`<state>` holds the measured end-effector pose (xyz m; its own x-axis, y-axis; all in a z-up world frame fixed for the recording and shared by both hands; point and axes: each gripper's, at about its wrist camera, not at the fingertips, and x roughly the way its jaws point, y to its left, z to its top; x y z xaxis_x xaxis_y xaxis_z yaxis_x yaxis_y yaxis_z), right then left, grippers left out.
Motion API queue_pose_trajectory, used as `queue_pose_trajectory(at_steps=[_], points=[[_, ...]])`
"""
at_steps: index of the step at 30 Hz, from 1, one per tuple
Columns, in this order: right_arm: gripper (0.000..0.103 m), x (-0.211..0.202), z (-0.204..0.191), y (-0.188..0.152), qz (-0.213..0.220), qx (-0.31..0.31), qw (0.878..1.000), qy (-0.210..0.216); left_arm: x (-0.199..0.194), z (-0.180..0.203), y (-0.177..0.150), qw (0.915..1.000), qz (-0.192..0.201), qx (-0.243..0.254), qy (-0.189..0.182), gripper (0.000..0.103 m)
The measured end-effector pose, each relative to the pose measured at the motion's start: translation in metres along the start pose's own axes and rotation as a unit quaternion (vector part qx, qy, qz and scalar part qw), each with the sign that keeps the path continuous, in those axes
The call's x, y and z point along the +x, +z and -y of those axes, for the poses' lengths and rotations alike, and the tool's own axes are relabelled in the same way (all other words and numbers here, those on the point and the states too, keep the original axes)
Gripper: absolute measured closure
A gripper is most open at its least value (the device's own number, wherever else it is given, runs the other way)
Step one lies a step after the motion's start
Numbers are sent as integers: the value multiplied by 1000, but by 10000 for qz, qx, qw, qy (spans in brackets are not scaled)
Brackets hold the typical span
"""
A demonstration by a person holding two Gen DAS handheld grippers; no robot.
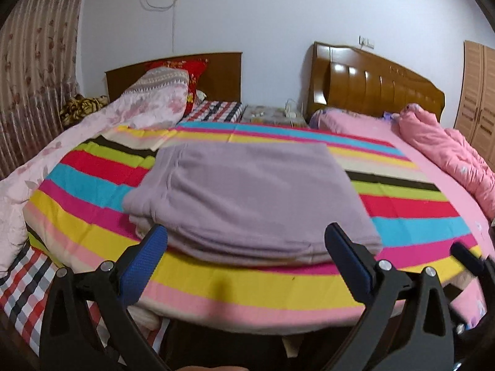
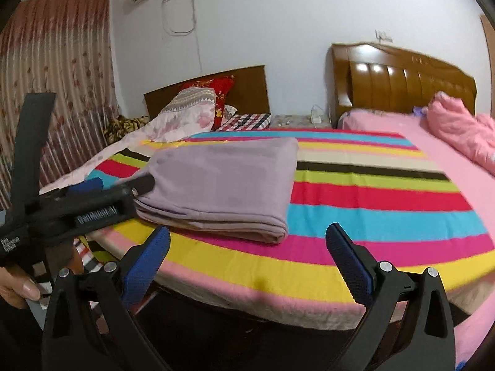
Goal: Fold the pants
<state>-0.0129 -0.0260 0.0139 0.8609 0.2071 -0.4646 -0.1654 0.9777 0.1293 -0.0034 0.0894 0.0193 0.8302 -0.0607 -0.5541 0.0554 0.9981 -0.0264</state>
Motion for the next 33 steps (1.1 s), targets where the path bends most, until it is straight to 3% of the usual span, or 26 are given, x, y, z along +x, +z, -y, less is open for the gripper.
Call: queue_pose_trajectory(at_steps=[3, 7, 13, 33], points=[[6, 1, -9, 1, 10, -203, 9998, -39, 2, -3, -7, 10000, -41, 19, -42, 2], [6, 1, -14, 0, -7, -295, 9996, -41, -1, -8, -12, 9996, 14, -51, 289, 2], [6, 1, -11, 0, -16, -194, 9998, -51, 4, -17, -17, 9987, -149, -140, 461, 2], [6, 5, -8, -2, -115, -55, 9999, -23, 5, -12, -25, 9985, -207, 18, 515, 2]])
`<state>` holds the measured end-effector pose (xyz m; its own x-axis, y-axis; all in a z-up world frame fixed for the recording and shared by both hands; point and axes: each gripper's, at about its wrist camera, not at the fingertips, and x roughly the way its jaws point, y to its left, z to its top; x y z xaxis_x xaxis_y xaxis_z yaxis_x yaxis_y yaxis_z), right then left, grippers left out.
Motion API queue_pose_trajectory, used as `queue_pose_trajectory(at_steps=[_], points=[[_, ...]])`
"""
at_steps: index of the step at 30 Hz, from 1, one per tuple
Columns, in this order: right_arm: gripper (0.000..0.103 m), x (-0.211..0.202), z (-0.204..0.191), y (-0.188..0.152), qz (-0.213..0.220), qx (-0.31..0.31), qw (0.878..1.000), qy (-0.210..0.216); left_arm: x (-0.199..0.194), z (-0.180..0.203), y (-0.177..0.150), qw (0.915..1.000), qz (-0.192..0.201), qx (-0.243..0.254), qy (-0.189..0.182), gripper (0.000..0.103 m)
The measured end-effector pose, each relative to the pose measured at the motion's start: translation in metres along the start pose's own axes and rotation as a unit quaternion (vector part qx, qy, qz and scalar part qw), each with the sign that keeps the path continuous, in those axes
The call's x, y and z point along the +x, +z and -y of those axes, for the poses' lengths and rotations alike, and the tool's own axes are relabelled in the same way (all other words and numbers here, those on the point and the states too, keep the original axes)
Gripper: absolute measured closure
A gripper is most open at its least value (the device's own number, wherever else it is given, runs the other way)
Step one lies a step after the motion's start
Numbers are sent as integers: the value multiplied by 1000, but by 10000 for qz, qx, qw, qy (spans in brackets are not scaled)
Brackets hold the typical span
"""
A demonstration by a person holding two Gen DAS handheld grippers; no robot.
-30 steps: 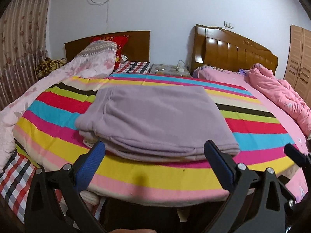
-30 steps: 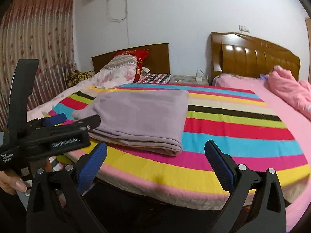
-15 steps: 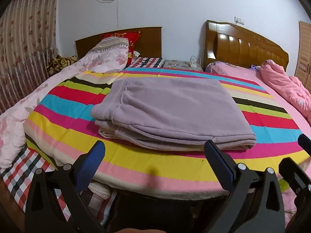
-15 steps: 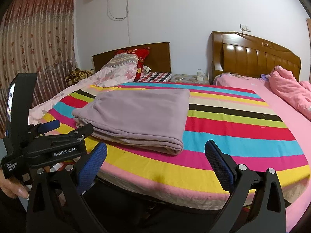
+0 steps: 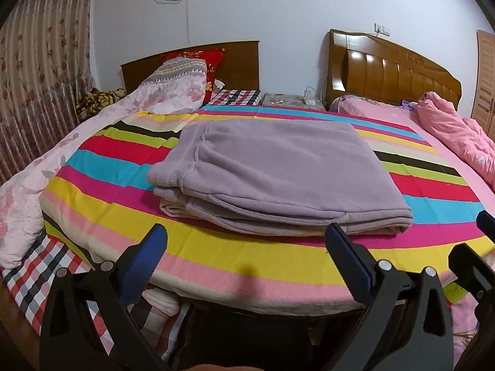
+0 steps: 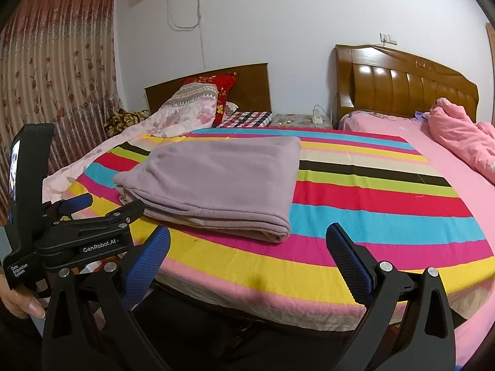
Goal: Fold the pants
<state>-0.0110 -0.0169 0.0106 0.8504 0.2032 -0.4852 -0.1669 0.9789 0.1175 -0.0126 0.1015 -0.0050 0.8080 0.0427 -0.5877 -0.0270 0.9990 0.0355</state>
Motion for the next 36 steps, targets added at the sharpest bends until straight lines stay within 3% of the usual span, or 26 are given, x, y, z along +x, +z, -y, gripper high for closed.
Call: queue_pose_trajectory(at_steps=[36], points=[[6, 6, 4, -4, -122, 181, 9998, -2, 4, -4, -3, 10000, -67, 10, -56, 2]])
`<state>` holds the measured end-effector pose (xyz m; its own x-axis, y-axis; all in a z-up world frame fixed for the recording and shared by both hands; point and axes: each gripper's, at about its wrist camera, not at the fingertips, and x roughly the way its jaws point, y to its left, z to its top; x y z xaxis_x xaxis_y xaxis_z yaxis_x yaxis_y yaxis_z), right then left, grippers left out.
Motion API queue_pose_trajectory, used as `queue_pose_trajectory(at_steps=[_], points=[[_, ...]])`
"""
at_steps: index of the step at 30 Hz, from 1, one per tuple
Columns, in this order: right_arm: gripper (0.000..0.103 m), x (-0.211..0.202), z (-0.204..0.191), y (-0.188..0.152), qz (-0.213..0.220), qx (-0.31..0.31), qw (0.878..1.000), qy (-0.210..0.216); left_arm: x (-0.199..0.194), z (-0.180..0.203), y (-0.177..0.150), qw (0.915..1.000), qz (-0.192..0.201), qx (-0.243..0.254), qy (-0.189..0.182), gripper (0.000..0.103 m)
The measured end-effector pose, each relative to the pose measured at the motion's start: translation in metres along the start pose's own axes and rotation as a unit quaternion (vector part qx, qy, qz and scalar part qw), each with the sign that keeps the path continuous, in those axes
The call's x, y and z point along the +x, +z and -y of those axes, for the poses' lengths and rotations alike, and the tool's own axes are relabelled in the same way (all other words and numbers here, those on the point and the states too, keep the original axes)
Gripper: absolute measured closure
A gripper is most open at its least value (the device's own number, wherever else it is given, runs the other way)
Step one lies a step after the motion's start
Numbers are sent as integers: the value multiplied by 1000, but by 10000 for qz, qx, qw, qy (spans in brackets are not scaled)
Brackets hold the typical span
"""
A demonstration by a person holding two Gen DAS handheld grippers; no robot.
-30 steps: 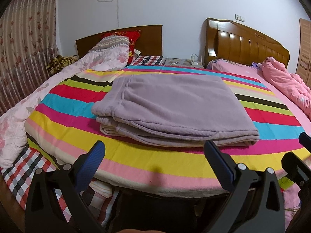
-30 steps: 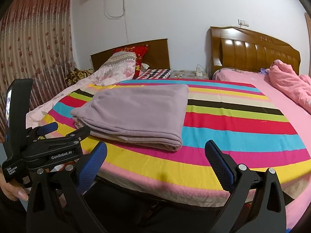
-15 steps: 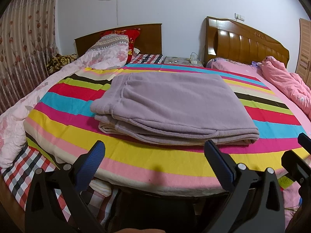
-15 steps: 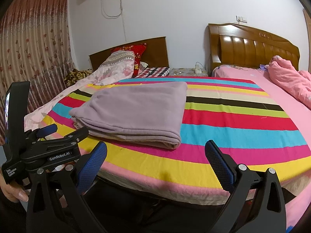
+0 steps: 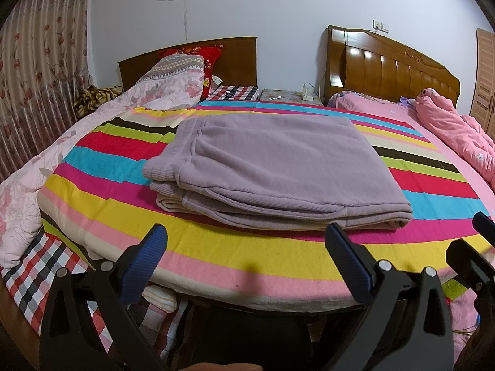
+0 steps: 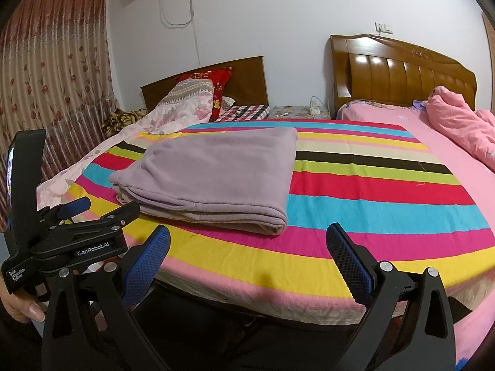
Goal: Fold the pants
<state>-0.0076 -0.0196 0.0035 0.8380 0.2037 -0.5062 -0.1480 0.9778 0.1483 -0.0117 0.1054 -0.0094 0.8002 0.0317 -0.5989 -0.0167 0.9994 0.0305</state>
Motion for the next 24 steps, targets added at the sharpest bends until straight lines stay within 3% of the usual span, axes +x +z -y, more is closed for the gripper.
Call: queue_pose_trajectory(at_steps=[24], points=[[6, 2, -2, -4, -42, 69, 10000, -4, 0, -2, 0, 10000, 4, 10, -5, 2]])
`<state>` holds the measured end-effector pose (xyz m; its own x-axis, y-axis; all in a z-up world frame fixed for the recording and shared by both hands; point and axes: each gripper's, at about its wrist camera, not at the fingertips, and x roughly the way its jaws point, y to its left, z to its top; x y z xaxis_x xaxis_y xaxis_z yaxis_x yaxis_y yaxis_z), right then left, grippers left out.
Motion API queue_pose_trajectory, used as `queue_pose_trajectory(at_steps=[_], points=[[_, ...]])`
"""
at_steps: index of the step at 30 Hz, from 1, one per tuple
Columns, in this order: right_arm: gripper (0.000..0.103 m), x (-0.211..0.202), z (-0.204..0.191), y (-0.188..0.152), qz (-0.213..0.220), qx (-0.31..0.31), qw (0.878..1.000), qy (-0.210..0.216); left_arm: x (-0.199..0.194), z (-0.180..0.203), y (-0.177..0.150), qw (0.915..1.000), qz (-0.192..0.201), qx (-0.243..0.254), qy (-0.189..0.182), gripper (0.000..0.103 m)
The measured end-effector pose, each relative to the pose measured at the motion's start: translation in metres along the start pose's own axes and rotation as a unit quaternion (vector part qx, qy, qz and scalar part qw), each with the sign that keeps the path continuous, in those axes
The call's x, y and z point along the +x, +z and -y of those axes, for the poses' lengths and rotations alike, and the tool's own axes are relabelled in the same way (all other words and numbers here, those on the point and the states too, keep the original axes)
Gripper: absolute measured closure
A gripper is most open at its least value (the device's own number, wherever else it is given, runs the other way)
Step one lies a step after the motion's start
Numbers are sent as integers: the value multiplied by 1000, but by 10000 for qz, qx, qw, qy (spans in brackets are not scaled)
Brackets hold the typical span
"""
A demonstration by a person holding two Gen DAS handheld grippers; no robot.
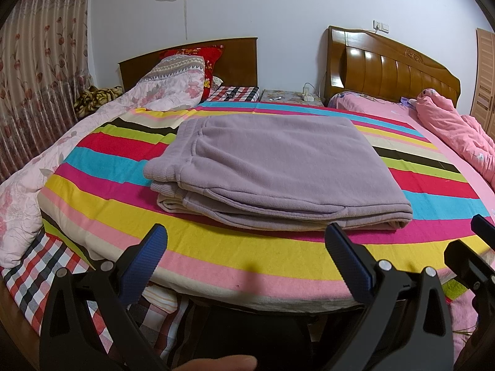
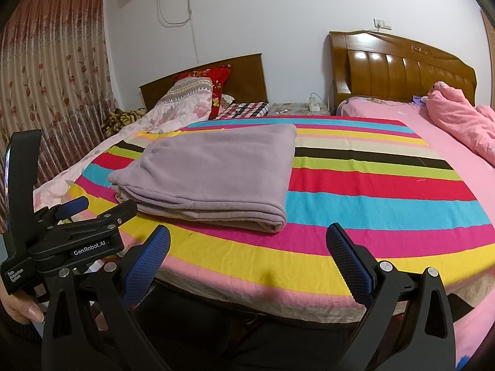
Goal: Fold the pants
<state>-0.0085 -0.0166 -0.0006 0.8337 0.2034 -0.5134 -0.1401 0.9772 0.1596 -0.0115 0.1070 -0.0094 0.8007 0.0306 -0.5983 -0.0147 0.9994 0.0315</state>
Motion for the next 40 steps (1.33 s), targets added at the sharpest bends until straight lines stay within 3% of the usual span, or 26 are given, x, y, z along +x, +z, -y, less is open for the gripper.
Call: queue_pose_trajectory(at_steps=[19, 26, 32, 40], points=[[6, -1, 0, 0, -1, 1, 10000, -2, -1, 0, 0, 10000, 28, -13, 6, 2], [6, -1, 0, 1, -5, 6, 10000, 0, -8, 1, 1, 9999, 149, -49, 2, 2], [6, -1, -1, 1, -9, 13, 10000, -3, -19, 1, 3, 9987, 490, -74, -71, 2], [6, -1, -1, 0, -6, 23, 10000, 4, -19, 5, 6, 9986, 456, -23, -253, 2]])
